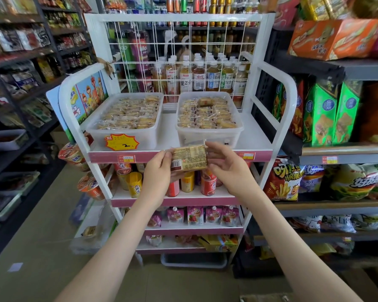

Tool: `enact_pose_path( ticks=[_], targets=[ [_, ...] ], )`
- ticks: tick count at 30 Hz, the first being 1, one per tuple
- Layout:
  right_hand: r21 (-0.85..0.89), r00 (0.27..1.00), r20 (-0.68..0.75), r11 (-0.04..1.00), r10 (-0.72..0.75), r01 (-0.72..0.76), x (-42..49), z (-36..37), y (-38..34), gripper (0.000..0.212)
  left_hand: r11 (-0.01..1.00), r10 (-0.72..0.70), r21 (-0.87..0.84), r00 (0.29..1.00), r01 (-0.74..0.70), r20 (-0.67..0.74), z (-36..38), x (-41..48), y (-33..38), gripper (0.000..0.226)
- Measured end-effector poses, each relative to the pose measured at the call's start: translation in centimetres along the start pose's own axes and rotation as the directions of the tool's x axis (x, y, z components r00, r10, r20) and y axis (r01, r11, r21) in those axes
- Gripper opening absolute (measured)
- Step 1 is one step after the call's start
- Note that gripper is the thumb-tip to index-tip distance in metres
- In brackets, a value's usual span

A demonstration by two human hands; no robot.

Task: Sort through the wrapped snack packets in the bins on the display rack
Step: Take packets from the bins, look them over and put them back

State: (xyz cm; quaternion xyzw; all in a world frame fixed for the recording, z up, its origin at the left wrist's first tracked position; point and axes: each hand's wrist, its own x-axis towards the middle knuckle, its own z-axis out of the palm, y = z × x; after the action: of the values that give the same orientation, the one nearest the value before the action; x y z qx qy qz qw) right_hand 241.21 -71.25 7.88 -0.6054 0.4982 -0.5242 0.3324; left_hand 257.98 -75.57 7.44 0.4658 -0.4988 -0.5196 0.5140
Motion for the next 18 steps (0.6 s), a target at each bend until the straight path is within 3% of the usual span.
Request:
enact_pose_path(
  ticks=[6,10,12,15,18],
  targets=[
    [-0.026,0.990,-0.143,1.000,0.005,-0.009,1.9,-2.1,0.1,0.051,1.000,0.029,0.002,1.000,-0.029,-0.004,1.2,1.4,1.3,0.025],
    [-0.376,0.982,-0.104,0.920,-0.160,0.111,4.2,-3.6,-0.2,0.052,0.982,0.141,0.118,0.988,-0.148,0.063,3.6,2.9,3.9,0.023],
    [-0.472,0.969,-0.072,0.864,-0.235,0.174,5.9,-4.3,-1.0,0.057,0.969,0.189,0.147,0.980,-0.197,0.067,5.2,4.4,5.9,0.021],
    [-0.459,0.978,-0.055,0.875,-0.200,0.153,8.9,-5.3,-2.5,0.081,0.921,0.287,0.254,0.955,-0.296,0.073,7.1,6.3,9.3,0.030],
    [-0.465,0.975,-0.001,0.863,-0.224,0.197,11.8,-5.4,-3.6,0.100,0.775,0.393,0.485,0.910,-0.405,0.132,8.5,8.0,11.7,0.033]
  ],
)
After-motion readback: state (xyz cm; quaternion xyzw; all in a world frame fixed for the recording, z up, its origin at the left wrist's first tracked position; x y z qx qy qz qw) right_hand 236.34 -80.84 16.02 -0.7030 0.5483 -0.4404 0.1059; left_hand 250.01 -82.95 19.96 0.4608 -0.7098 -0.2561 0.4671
